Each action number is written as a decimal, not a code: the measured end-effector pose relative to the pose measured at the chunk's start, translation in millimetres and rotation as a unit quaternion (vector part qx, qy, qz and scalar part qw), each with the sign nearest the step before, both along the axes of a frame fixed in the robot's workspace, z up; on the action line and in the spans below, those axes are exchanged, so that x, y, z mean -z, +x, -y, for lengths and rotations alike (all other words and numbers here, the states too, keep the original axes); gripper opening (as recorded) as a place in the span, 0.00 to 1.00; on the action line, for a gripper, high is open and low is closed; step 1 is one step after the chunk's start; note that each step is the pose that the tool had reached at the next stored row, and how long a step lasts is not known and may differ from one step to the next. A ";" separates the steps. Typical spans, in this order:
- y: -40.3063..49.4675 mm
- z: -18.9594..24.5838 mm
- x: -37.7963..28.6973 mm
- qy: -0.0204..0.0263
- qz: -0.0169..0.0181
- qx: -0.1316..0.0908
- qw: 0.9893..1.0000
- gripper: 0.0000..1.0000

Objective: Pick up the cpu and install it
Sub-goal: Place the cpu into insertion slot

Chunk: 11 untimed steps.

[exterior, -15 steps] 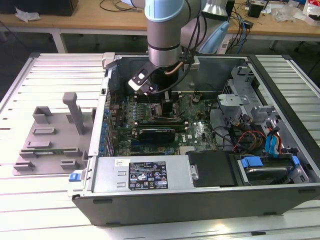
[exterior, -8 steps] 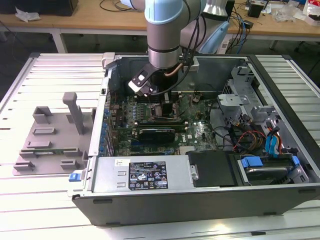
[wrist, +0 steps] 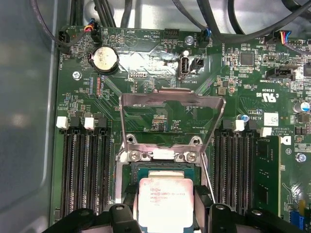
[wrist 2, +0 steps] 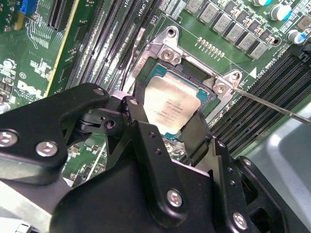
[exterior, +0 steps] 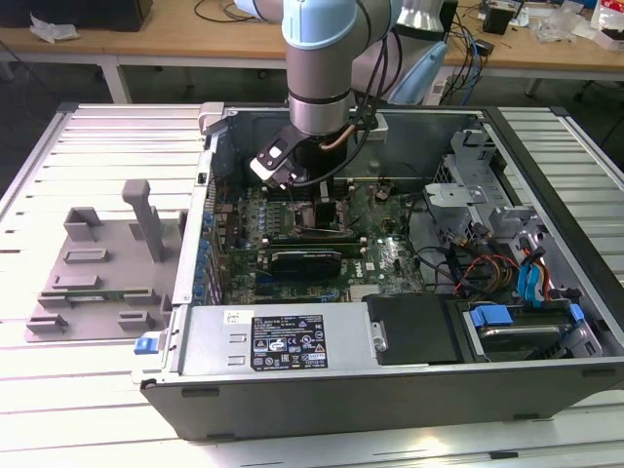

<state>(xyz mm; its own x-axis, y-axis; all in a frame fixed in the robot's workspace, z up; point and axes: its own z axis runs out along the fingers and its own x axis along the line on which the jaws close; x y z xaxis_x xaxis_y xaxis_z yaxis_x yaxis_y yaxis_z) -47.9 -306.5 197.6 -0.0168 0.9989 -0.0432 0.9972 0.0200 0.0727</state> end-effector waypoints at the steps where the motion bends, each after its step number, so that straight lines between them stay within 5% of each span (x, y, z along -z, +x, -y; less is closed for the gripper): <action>1: 0.0 0.0 0.1 0.000 0.000 0.000 1.000 0.55; 11: 0.9 -0.1 0.3 0.003 0.000 0.000 1.000 0.55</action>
